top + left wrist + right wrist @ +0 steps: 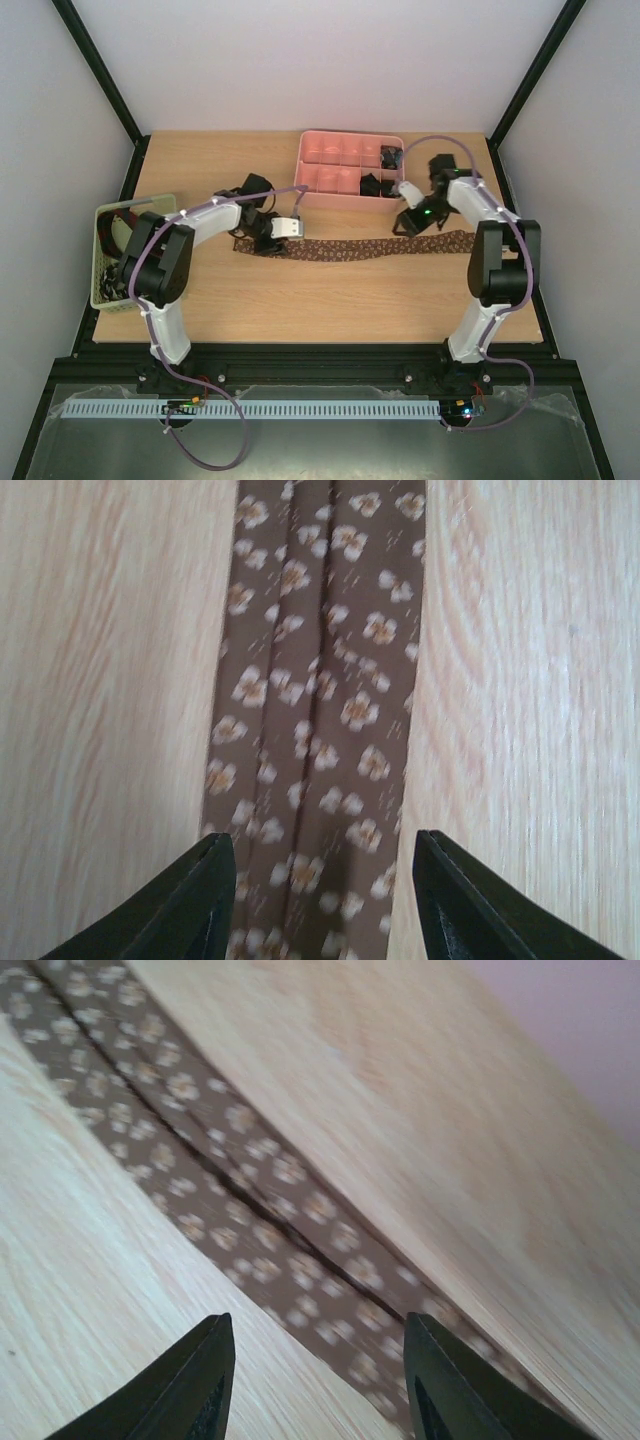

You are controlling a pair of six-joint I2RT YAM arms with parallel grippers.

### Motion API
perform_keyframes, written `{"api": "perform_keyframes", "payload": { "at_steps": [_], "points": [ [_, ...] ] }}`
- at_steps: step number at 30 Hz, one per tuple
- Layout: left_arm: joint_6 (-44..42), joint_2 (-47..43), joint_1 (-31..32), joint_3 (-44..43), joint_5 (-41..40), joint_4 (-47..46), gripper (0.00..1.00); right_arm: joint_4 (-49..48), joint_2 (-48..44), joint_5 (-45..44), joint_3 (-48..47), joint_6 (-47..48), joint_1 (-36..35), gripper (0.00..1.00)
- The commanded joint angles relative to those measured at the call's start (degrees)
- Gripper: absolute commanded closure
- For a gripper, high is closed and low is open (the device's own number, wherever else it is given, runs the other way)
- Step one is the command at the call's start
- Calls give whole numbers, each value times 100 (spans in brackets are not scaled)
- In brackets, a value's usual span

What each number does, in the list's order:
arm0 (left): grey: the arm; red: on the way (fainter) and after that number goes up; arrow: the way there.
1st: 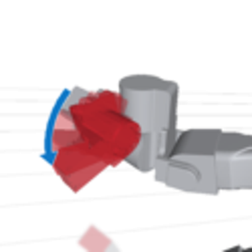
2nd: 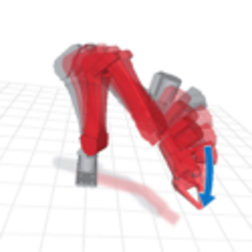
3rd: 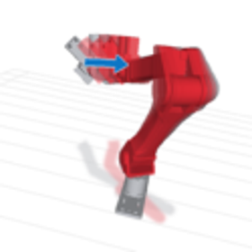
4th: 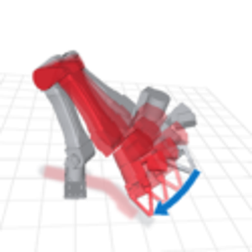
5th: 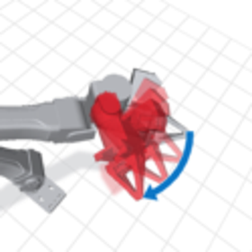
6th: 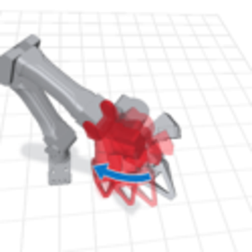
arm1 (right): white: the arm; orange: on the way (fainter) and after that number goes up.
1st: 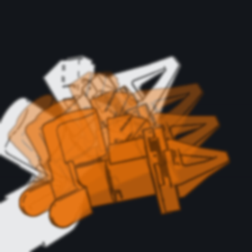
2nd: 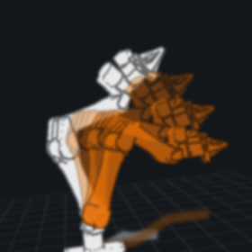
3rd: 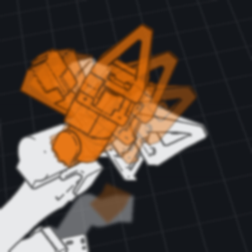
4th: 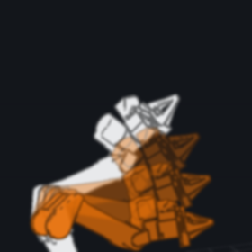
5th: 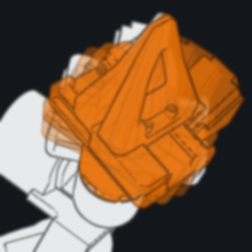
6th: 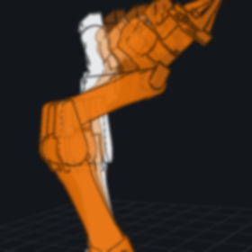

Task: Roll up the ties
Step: Adjust the tie at the center of the board.

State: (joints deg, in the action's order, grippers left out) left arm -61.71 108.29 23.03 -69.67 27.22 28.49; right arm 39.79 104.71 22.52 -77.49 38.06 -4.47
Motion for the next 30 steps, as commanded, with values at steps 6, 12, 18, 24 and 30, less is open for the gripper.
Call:
{"api": "perform_keyframes", "payload": {
  "at_steps": [6,12,18,24,30],
  "points": [
    [326,399,379,-81,-36,-580,63,-406,498,299,-222,-721,-574,54],
    [324,271,456,156,-63,-752,77,-309,543,165,-261,-675,-571,54],
    [248,53,478,313,184,-840,72,-310,541,66,-215,-725,-573,55],
    [346,336,664,124,-88,-778,76,-344,515,26,-212,-803,-564,55],
    [221,147,668,143,3,-684,90,-338,471,-68,-222,-796,-512,57]
  ]
}}
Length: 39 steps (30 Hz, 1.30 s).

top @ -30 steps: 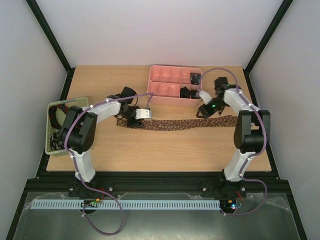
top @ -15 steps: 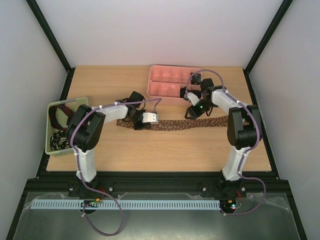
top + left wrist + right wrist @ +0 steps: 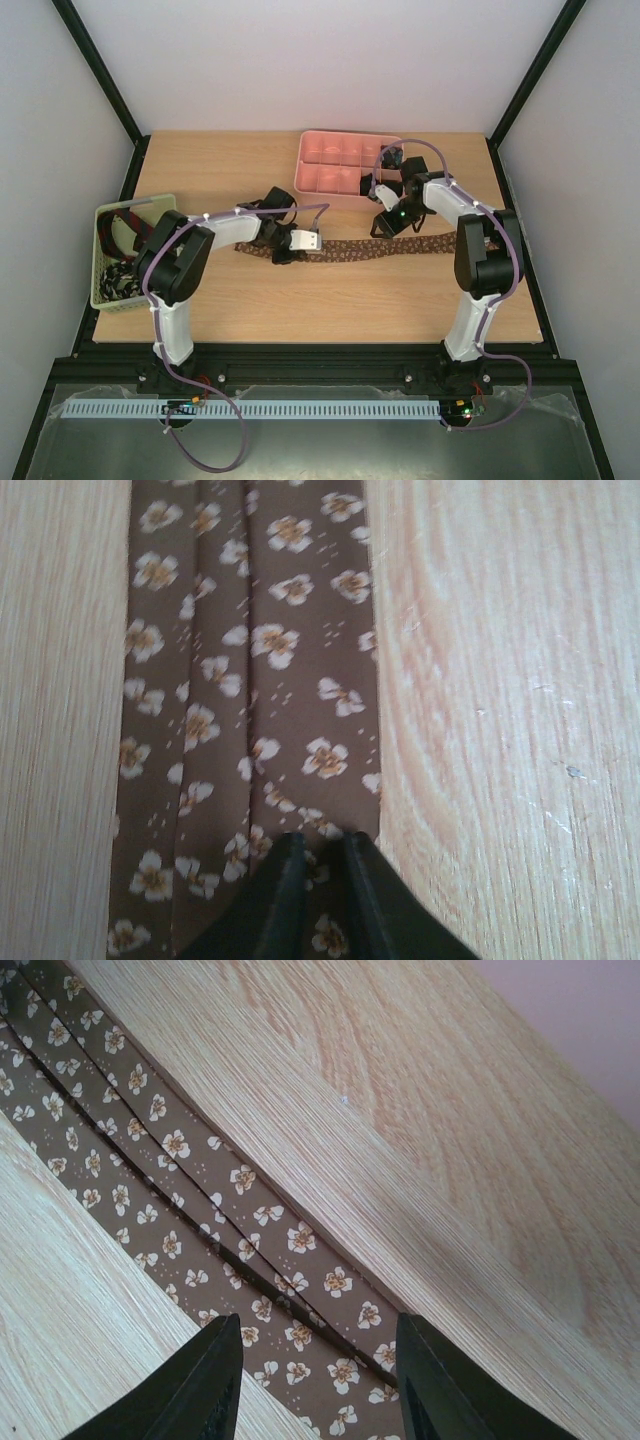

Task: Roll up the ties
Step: Adjust the tie at the center of the board.

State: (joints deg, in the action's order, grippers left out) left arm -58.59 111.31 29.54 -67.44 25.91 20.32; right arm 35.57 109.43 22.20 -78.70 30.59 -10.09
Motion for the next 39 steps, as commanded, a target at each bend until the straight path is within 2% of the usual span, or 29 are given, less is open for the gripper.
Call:
{"api": "perform_keyframes", "payload": {
  "at_steps": [1,5,12,14,16,39],
  "points": [
    [-87,-214,7,-103,159,163,91,94,-8,-40,-102,-45,58,56],
    [130,-323,-80,-288,355,192,98,73,-17,-46,-102,-69,92,57],
    [259,-160,-123,-662,400,299,98,75,25,-51,-136,-89,103,57],
    [63,-136,-110,-699,479,527,80,75,18,-69,-144,-88,103,57],
    [-61,-160,-84,-596,451,541,72,62,32,-82,-153,-100,103,57],
    [-402,276,174,-306,-289,619,72,58,100,-134,-197,-158,117,57]
  ]
}}
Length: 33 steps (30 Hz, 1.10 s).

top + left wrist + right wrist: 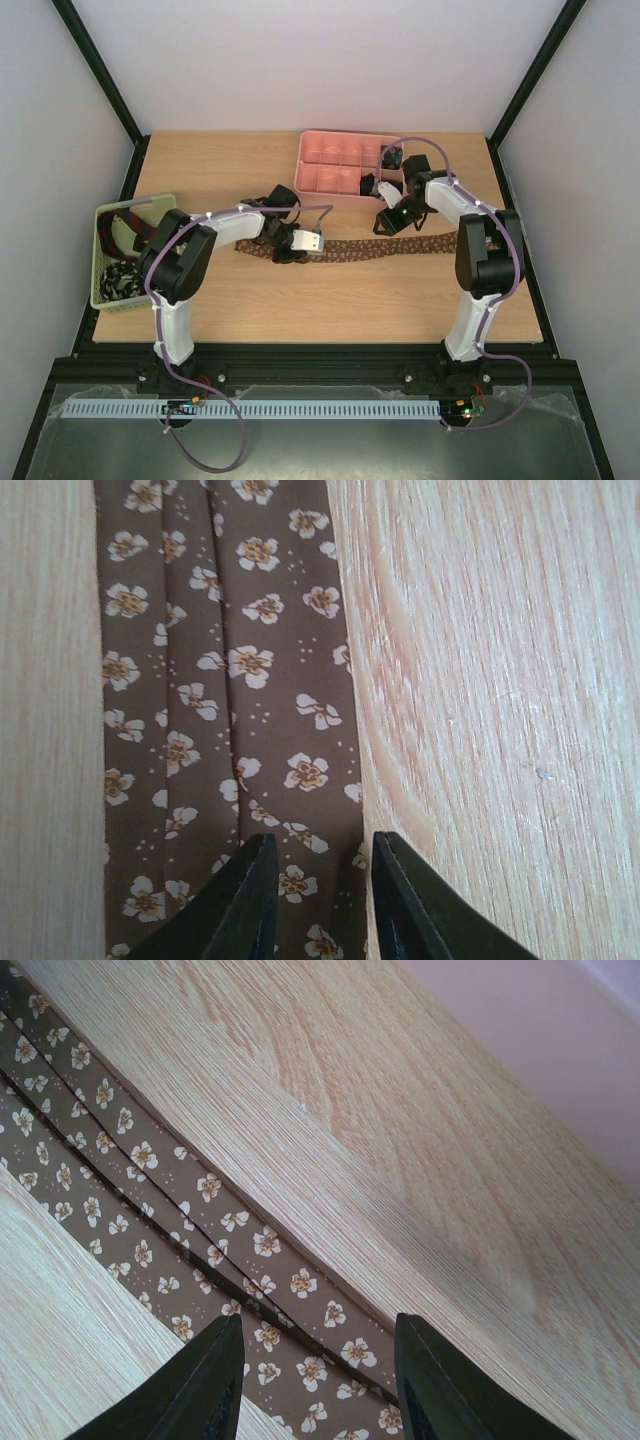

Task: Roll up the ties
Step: Adjust the tie at the center of the board.

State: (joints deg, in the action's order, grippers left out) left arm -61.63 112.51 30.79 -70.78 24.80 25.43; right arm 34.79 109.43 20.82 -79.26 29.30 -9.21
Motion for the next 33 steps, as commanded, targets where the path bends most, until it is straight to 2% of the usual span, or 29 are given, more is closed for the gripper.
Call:
{"api": "perform_keyframes", "payload": {
  "at_steps": [1,7,15,24,29,33],
  "points": [
    [-96,177,55,2,-203,115,74,146,97,6,-142,-32,25,57],
    [-7,67,51,-84,-141,71,97,143,58,-19,-102,-3,35,58],
    [438,-137,-39,-352,25,-166,98,152,79,-34,-128,-12,79,59],
    [463,-106,-171,-398,-169,-369,98,181,90,-43,-133,-12,119,60],
    [600,-180,-358,-442,51,-476,98,194,54,-51,-118,-12,135,60],
    [467,61,-409,-476,-125,-450,98,207,62,-17,-123,1,133,60]
  ]
}}
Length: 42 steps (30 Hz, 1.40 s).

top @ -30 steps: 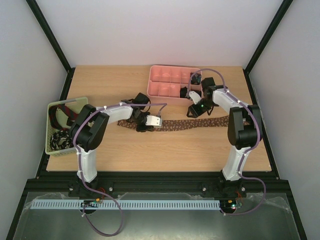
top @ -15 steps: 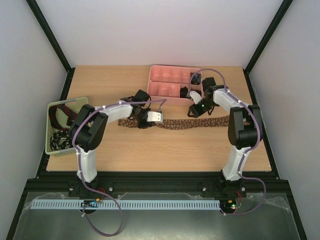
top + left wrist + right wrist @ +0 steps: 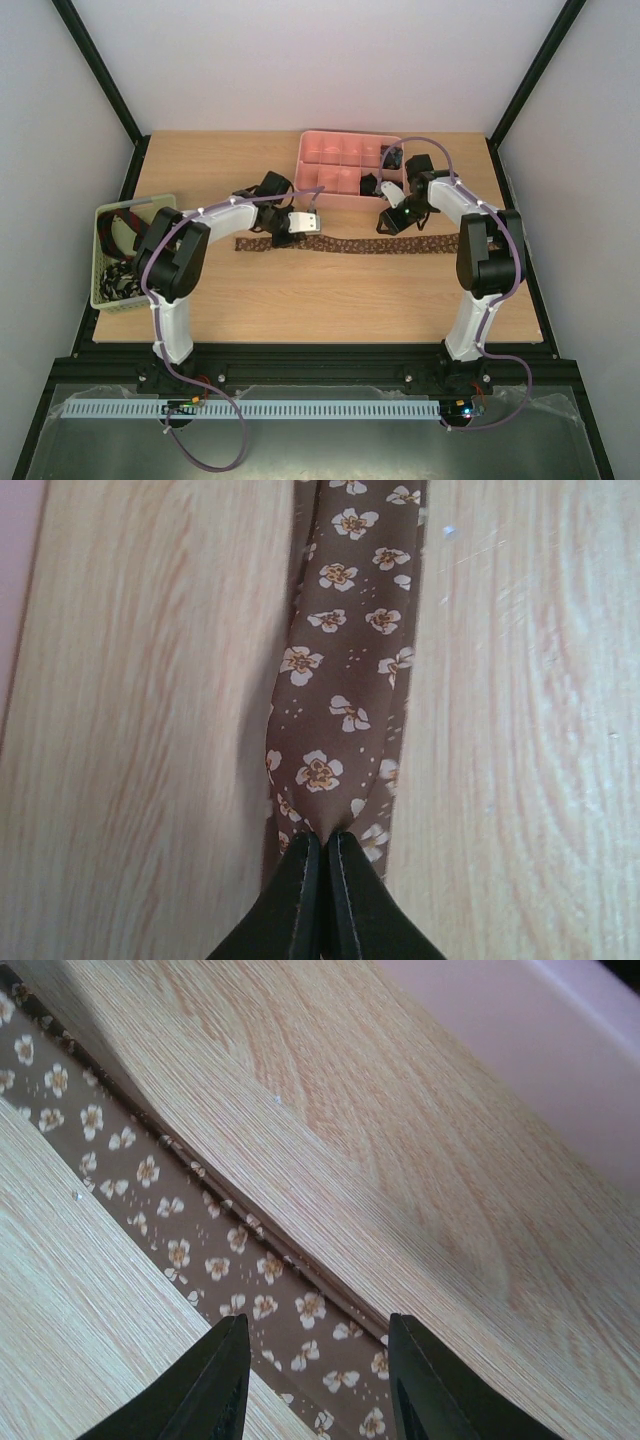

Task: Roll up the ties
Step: Adjust the tie at the center of the board, then move to tie at the center of the board.

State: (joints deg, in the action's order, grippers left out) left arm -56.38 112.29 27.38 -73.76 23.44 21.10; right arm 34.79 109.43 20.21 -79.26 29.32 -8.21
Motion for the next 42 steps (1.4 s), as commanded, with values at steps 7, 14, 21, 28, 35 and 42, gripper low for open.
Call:
{"api": "perform_keyframes", "payload": {
  "at_steps": [7,14,21,28,35,42],
  "points": [
    [-342,337,57,-195,-20,53,94,330,69,217,-179,84,32,60],
    [-557,382,74,-111,-152,153,91,392,-7,217,-94,192,36,60],
    [85,-252,-239,-155,-57,-62,30,32,-650,67,-196,-58,318,46],
    [1720,-1446,-826,-41,353,-1028,1,-998,-1985,-142,289,-442,587,1],
    [1900,-569,-965,-860,236,476,1,453,-1521,-477,219,1255,797,1],
    [463,-108,-1362,-964,182,1845,1,1528,-476,-949,138,2726,1593,13]
  ]
}}
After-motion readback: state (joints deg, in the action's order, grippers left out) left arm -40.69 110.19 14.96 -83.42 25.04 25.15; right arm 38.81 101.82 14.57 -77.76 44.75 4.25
